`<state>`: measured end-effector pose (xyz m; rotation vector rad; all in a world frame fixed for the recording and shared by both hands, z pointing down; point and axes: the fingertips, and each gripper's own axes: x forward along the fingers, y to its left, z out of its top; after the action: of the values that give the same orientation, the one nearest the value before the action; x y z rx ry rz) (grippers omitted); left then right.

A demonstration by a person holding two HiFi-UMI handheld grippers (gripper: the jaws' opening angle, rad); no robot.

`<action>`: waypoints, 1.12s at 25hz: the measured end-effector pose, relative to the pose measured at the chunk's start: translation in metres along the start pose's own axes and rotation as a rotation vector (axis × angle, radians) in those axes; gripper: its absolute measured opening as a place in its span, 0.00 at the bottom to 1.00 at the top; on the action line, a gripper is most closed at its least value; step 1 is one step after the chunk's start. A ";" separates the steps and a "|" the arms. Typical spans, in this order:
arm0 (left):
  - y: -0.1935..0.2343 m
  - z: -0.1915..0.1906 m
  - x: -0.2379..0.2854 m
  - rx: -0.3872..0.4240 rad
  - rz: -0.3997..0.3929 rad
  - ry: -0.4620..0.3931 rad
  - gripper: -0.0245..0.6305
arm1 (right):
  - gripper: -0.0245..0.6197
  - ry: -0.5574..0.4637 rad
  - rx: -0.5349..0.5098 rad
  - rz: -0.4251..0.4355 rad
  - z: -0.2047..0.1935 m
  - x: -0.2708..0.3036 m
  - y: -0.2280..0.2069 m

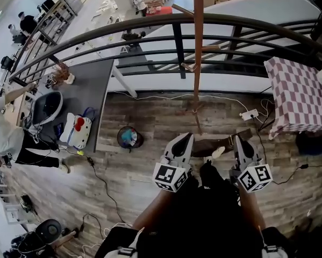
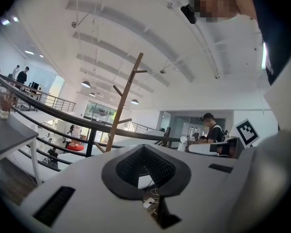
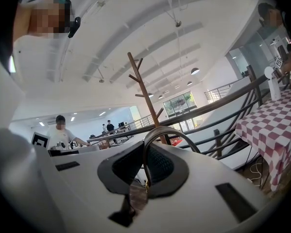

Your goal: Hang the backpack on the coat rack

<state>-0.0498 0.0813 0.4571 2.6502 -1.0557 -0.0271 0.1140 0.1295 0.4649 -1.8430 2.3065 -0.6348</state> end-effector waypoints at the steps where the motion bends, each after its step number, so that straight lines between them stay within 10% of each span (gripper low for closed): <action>1: 0.001 0.001 0.006 0.003 -0.001 0.000 0.05 | 0.08 -0.001 0.000 0.008 0.001 0.004 -0.002; 28: 0.014 0.024 0.130 0.028 0.118 -0.030 0.05 | 0.08 0.082 -0.030 0.215 0.038 0.096 -0.059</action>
<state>0.0332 -0.0228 0.4491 2.6151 -1.2291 -0.0284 0.1567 0.0187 0.4695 -1.5776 2.5332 -0.6591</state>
